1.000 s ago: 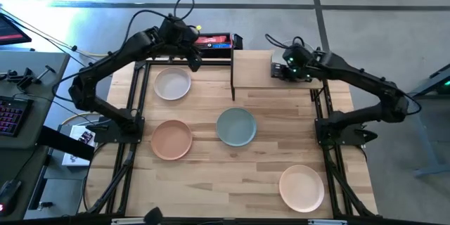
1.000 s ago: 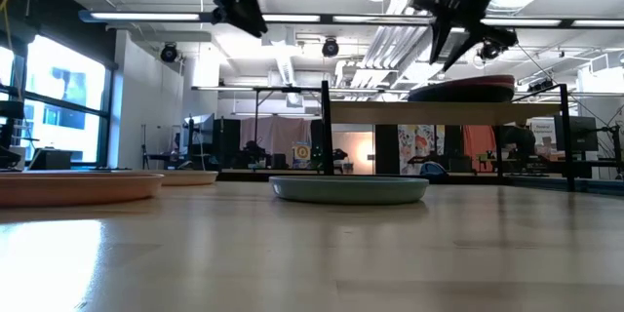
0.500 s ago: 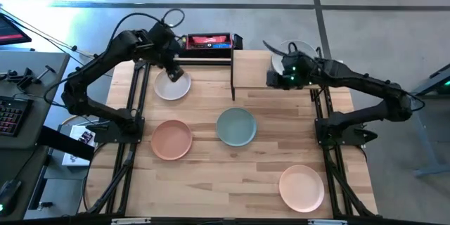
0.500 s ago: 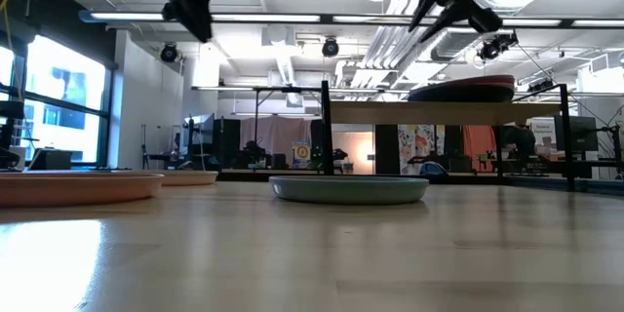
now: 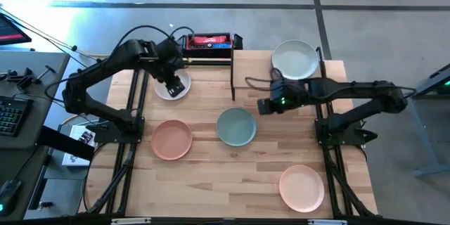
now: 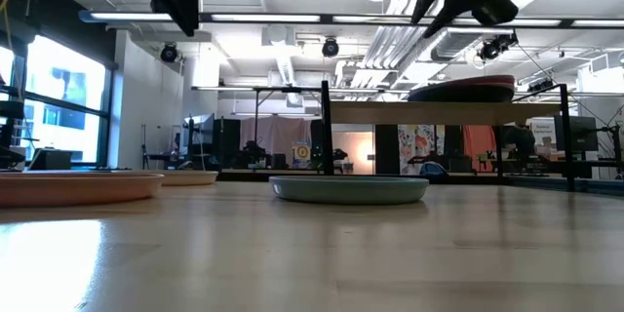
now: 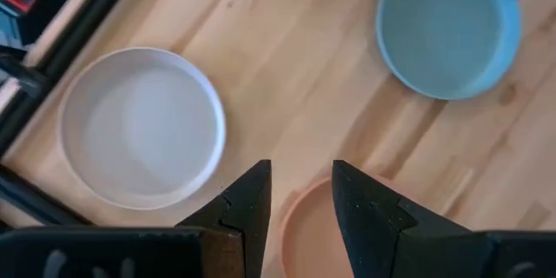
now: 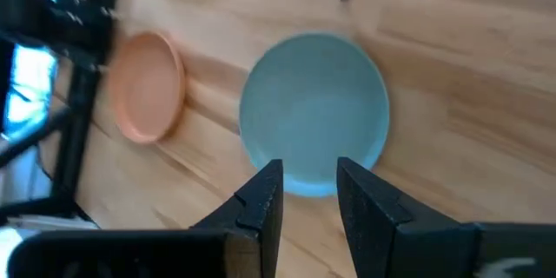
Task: Place and stack plates onto a shelf
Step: Put the light blue plate on the shelf
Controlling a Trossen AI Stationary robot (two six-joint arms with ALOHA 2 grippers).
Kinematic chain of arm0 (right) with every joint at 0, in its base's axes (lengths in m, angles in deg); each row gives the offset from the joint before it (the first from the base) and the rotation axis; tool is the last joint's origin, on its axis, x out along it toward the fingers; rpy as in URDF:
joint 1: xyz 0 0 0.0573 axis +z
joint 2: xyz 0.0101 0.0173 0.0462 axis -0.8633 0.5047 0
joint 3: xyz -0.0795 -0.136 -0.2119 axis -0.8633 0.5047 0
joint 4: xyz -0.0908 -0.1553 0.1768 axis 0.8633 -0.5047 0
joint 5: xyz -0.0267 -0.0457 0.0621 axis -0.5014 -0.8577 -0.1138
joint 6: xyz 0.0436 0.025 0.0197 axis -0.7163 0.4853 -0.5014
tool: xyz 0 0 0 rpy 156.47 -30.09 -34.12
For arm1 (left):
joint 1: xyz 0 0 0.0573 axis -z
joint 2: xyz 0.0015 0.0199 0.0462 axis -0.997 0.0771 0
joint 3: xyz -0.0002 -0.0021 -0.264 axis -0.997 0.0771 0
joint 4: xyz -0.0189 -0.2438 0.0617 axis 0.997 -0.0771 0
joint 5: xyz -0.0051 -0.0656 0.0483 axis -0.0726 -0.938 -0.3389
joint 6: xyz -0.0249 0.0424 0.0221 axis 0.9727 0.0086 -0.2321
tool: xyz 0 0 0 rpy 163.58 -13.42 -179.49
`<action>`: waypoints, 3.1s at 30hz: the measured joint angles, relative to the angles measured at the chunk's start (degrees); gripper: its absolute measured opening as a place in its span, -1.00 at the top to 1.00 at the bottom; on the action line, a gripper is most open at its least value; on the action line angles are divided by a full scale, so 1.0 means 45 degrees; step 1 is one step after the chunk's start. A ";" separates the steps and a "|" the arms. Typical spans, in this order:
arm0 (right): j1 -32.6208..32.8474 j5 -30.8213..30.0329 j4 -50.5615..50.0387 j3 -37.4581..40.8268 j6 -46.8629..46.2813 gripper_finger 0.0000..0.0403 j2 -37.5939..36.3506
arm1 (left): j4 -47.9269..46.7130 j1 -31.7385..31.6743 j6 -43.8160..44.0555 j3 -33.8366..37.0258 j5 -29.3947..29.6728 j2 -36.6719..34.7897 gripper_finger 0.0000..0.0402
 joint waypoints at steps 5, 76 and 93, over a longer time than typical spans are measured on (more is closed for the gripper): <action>0.0454 0.0002 -0.0020 0.0000 -0.0170 0.54 0.0934 | -0.0004 0.1089 0.1148 0.0000 -0.0002 0.0005 0.45; 0.0753 -0.1056 0.0874 0.0005 0.0795 0.55 0.8021 | 0.0025 0.6680 0.8316 0.0010 0.3361 0.0015 0.45; 0.0745 -0.0495 0.0882 -0.0019 0.1432 0.96 0.8270 | 0.0030 0.6680 0.8035 0.0010 0.3365 0.0015 0.45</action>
